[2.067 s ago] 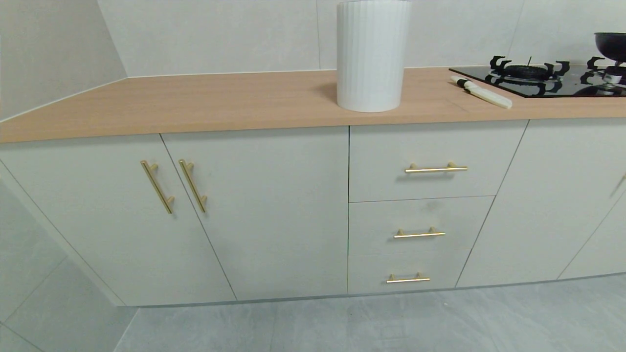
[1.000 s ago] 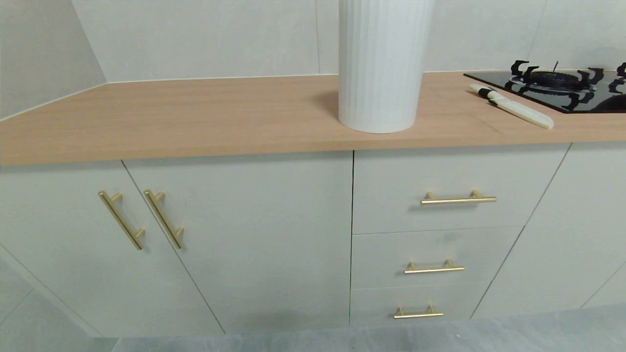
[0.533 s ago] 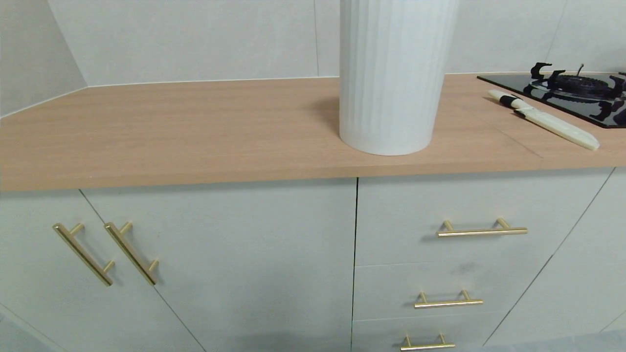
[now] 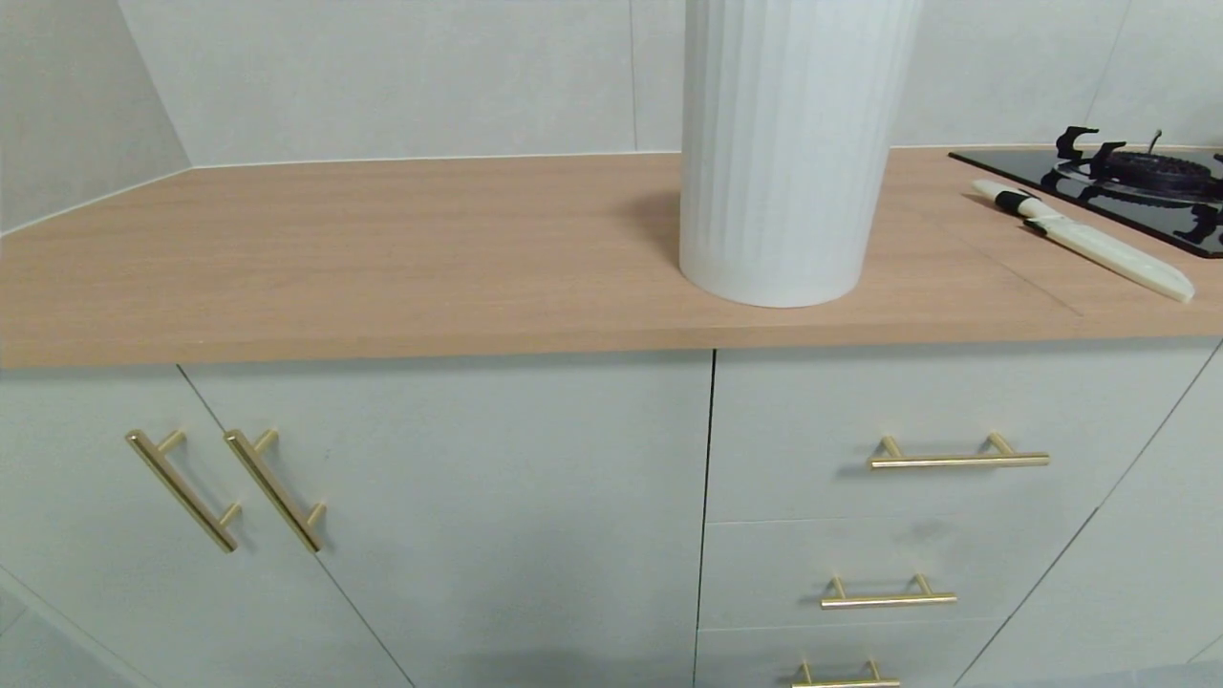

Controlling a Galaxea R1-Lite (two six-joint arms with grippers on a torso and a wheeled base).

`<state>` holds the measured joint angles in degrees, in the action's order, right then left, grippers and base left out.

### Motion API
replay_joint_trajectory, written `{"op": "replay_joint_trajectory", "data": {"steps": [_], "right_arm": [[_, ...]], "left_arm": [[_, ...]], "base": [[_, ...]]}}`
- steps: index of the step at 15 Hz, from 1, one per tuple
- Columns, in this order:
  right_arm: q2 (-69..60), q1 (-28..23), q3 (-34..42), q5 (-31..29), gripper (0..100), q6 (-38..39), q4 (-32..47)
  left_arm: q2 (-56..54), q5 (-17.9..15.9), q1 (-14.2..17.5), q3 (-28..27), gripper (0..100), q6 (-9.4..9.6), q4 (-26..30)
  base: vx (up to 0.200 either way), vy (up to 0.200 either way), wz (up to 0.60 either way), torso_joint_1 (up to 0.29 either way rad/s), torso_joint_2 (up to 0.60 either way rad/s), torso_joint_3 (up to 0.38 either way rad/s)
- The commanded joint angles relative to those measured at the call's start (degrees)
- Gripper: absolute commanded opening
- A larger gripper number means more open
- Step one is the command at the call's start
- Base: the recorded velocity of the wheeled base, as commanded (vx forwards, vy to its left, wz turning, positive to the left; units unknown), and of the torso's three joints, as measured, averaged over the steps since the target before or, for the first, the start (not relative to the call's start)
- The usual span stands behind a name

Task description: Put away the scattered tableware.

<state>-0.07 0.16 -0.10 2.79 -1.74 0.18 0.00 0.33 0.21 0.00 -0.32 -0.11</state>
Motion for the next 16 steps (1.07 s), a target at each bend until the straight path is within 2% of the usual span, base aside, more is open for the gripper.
{"op": "replay_joint_trajectory", "data": {"steps": [1,6,13,16], "right_arm": [[0.1,0.0,0.0,0.0,100,0.0,-0.1],[0.1,0.0,0.0,0.0,100,0.0,0.0],[0.1,0.0,0.0,0.0,100,0.0,0.0],[0.1,0.0,0.0,0.0,100,0.0,0.0]], "left_arm": [[0.1,0.0,0.1,0.0,100,-0.03,-0.1],[0.1,0.0,0.1,0.0,100,-0.03,-0.1],[0.1,0.0,0.1,0.0,100,0.05,0.0],[0.1,0.0,0.1,0.0,100,-0.03,-0.1]], "base": [[0.000,0.000,0.00,0.000,0.00,0.000],[0.000,0.000,0.00,0.000,0.00,0.000],[0.000,-0.200,0.00,0.002,0.00,0.001],[0.000,0.000,0.00,0.000,0.00,0.000]]}}
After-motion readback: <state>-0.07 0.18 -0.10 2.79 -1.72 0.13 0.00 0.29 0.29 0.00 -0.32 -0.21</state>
